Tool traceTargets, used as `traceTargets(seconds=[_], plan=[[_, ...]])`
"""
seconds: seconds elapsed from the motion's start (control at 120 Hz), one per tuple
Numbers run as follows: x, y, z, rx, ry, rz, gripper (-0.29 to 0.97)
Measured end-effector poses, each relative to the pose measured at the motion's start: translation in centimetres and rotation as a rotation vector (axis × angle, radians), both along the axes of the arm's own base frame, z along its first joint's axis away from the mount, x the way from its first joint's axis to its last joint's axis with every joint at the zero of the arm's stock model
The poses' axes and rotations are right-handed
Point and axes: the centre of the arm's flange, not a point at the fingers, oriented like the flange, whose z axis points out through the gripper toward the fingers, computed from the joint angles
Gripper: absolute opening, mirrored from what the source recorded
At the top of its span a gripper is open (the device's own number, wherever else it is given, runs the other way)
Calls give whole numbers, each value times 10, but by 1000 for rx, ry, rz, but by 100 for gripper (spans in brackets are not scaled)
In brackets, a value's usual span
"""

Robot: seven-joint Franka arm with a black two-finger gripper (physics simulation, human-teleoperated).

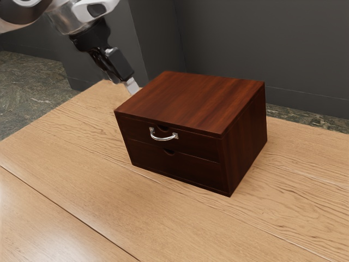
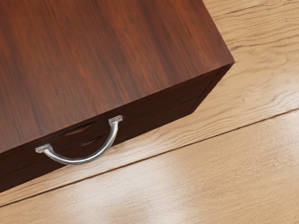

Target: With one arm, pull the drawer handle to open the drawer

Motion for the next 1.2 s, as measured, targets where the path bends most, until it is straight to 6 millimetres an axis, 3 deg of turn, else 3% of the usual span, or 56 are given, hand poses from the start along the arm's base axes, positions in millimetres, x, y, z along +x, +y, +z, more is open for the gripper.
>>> traceTargets(seconds=[0.1, 0.2, 0.267, 0.417, 0.6, 0.792, 0.867, 0.983, 1.075, 1.2], plan=[[5, -53, 7, 15, -88, -222, 68], [10, -71, 7, 38, -150, -358, 68], [24, -63, -7, 66, -155, -404, 68], [56, -7, -45, 163, -120, -433, 68], [66, 6, -62, 243, -103, -560, 68], [74, 22, -99, 260, -33, -701, 68], [75, 22, -107, 267, -17, -756, 68], [70, 3, -118, 292, 7, -856, 68], [55, -4, -136, 318, 43, -906, 68], [41, -8, -140, 362, 16, -953, 68]])
